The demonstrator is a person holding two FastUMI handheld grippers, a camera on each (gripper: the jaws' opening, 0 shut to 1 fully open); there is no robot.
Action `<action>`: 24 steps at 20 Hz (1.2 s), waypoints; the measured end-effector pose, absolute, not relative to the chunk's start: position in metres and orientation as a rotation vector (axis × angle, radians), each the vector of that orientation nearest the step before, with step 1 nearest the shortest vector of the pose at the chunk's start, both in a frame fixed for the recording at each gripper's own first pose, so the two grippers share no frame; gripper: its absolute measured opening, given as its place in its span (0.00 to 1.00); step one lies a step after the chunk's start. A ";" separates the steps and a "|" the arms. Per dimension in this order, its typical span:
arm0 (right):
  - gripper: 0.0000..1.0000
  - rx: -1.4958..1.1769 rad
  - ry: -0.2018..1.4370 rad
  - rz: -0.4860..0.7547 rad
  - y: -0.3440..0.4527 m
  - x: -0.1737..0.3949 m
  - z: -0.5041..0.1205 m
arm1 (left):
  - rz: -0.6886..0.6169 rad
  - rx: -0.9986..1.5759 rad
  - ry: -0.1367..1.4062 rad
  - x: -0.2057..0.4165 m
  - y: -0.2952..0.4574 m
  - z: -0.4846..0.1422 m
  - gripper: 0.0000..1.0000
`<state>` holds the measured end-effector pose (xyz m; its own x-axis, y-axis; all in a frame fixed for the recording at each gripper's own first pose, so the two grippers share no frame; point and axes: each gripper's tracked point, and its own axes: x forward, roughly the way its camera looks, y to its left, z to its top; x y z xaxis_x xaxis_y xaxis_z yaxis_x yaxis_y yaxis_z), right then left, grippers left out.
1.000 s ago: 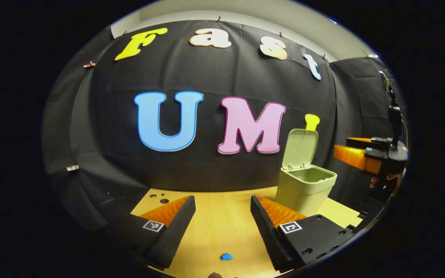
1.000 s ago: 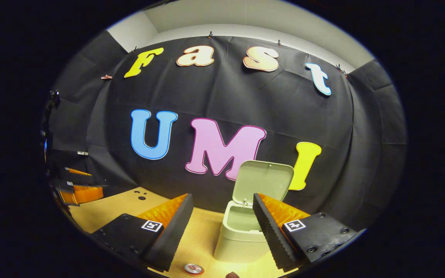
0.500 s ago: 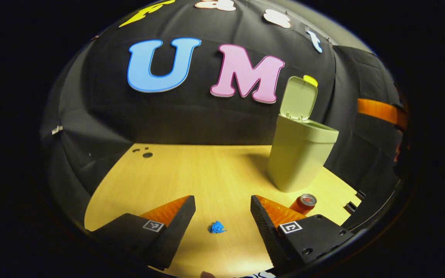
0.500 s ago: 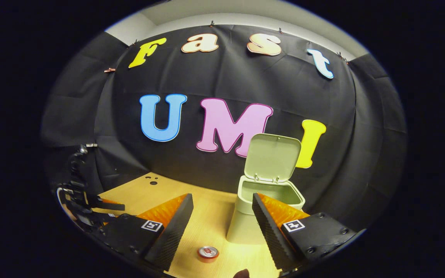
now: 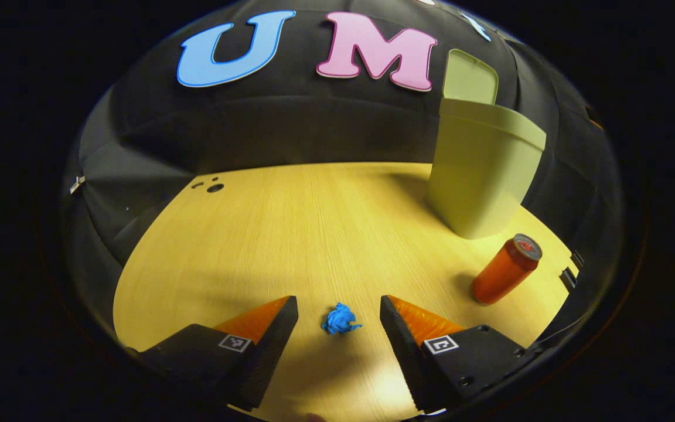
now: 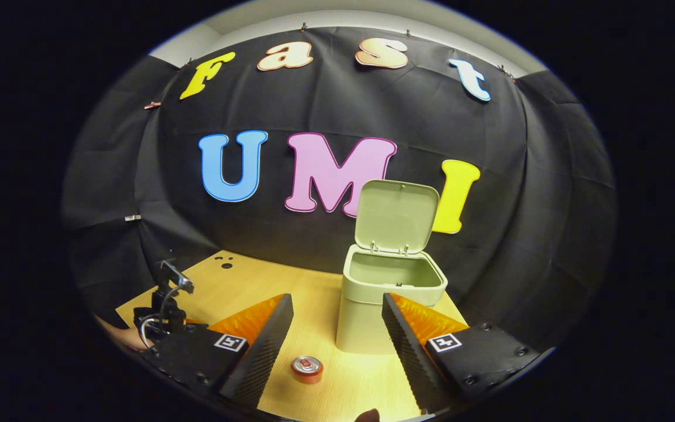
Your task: Press the lid of the desktop garbage bin to open it, pick up the crumpled paper on the desktop and throw it into the bin, then pick up the pop can on the desktop and drop it into the bin, and finally close the garbage bin lid.
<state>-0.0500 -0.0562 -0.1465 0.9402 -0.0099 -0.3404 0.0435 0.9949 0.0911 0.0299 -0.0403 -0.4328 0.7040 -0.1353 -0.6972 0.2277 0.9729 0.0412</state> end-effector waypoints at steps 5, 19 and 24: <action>0.96 0.101 0.377 -0.053 -0.068 -0.063 -0.155 | -0.197 0.155 0.805 0.038 -0.041 -0.453 0.91; 0.96 0.107 0.423 -0.076 -0.078 -0.072 -0.168 | -0.192 0.199 0.898 0.032 -0.040 -0.488 0.53; 0.96 0.112 0.433 -0.073 -0.076 -0.071 -0.172 | -0.219 0.208 0.866 0.037 -0.043 -0.477 0.37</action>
